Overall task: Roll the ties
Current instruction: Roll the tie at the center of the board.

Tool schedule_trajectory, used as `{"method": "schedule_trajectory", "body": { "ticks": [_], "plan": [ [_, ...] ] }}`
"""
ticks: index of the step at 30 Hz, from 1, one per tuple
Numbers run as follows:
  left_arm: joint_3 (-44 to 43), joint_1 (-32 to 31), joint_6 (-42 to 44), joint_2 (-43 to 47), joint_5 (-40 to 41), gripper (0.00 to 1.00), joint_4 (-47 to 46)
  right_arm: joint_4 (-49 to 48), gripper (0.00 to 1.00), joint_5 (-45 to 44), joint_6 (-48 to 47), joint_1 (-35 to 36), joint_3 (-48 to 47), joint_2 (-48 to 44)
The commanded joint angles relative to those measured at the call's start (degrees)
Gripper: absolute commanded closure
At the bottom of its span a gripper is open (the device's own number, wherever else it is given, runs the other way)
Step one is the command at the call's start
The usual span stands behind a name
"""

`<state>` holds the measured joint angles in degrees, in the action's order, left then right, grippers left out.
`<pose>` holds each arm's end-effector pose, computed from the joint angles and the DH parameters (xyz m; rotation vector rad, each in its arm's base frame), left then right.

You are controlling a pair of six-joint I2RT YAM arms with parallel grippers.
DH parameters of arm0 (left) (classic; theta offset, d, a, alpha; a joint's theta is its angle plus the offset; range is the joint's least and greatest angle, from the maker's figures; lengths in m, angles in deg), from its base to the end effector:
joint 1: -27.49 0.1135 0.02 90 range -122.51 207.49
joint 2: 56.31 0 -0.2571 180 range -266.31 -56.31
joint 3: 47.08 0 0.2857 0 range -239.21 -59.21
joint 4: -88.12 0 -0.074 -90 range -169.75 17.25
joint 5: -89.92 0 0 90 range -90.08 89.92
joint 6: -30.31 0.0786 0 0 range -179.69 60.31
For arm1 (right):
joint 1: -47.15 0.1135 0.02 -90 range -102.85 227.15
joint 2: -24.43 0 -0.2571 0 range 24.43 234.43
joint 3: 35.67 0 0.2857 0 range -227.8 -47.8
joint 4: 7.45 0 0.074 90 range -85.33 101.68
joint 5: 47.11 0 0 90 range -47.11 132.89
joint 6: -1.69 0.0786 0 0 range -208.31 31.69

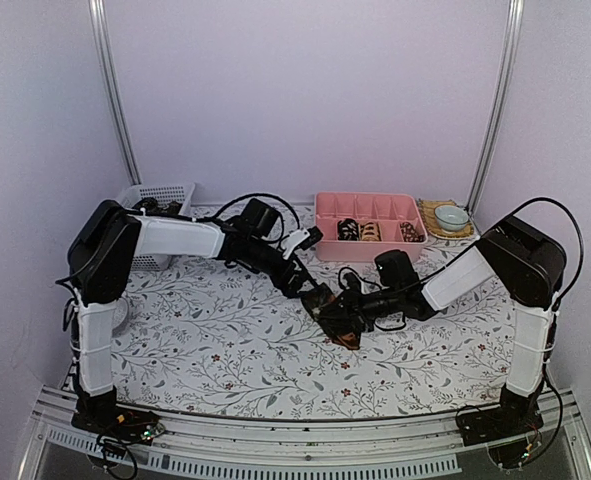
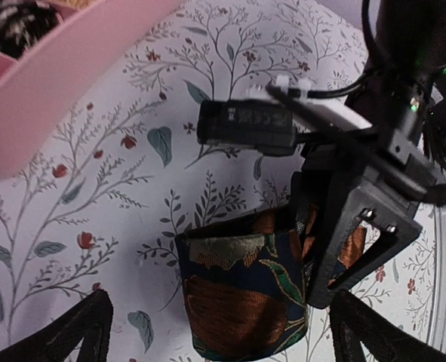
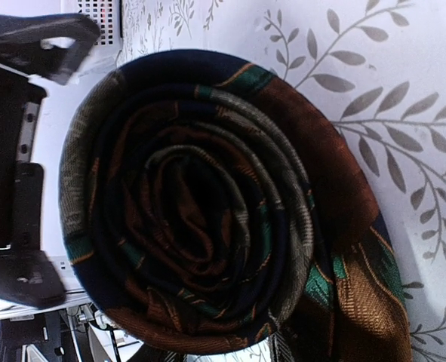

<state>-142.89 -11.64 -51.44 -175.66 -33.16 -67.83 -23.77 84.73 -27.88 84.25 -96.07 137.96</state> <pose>0.3625 -0.3502 0.1202 1.2258 2.1009 -0.9413 0.2876 0.2832 0.0412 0.0379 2.6126 1.6128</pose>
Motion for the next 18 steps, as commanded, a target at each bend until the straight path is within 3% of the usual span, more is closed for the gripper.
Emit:
{"method": "schedule_trajectory", "body": {
  "ticks": [1, 8, 18],
  "plan": [
    [-2.31, 0.89, -3.15, -5.3, -7.11, 0.0, 2.53, -0.55, 0.64, 0.34, -0.22, -0.32, 1.16, -3.23],
    [-2.19, 0.82, -3.33, -8.05, -10.34, 0.05, 2.74, -0.6, 0.64, 0.82, -0.23, -0.76, 1.05, -3.49],
    [-1.16, 0.16, -6.68, -10.79, -10.7, 0.25, 1.14, 2.3, 0.64, 1.56, -2.37, -0.89, -0.34, -7.53]
  ]
}}
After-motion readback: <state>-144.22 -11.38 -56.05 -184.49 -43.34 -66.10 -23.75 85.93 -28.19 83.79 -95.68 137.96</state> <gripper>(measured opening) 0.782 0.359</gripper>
